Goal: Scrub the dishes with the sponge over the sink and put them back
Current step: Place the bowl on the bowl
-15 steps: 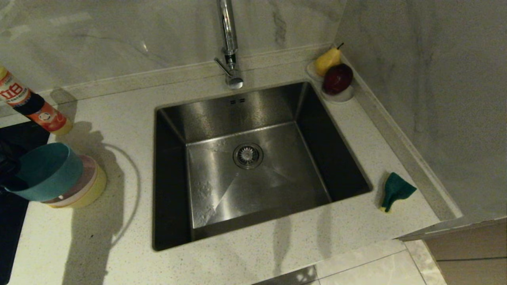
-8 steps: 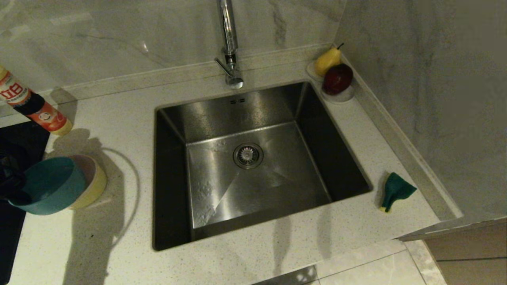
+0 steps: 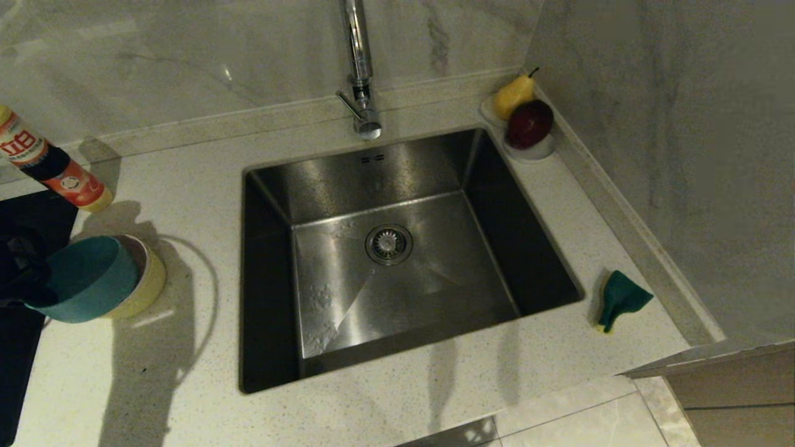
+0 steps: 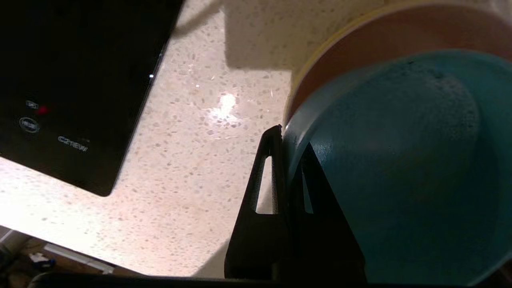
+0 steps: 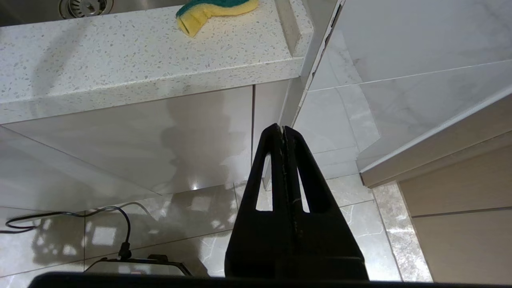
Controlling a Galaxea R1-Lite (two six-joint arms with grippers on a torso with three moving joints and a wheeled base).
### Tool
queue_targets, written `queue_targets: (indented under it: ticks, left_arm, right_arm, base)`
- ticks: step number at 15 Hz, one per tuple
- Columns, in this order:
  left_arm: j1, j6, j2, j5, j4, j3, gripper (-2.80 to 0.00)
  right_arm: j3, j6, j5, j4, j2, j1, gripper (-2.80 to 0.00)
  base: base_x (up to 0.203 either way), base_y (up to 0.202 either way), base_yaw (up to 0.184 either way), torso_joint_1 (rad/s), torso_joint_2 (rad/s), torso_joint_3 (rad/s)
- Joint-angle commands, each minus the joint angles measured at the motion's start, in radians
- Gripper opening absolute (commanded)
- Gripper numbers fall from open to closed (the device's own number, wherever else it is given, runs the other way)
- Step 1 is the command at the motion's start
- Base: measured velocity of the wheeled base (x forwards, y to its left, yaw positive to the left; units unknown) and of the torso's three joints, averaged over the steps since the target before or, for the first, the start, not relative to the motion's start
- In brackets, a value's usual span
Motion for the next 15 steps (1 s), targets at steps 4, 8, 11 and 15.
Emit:
queue_targets:
  ticks: [4, 8, 11, 15]
  left_arm:
    - [0.001, -0.002, 0.001, -0.001, -0.001, 0.002, -2.8]
    - [0.001, -0.018, -0.015, -0.002, -0.041, -0.009, 0.0]
    - [0.001, -0.027, -0.045, -0.021, -0.061, -0.009, 0.0]
    - [0.0, -0.054, -0.111, -0.067, -0.074, -0.029, 0.0]
  right_arm:
    - [0.0, -0.001, 0.0, 0.0, 0.0, 0.0, -2.8]
    - [0.0, -0.001, 0.0, 0.0, 0.001, 0.0, -2.8]
    - [0.0, -0.001, -0.001, 0.0, 0.001, 0.0, -2.8]
    - [0.0, -0.001, 0.0, 0.0, 0.0, 0.0, -2.8]
  base:
    - [0.0, 0.0, 0.0, 0.0, 0.0, 0.0]
    - [0.0, 0.0, 0.0, 0.0, 0.0, 0.0]
    - [0.0, 0.0, 0.0, 0.0, 0.0, 0.0]
    - [0.0, 0.0, 0.0, 0.0, 0.0, 0.0]
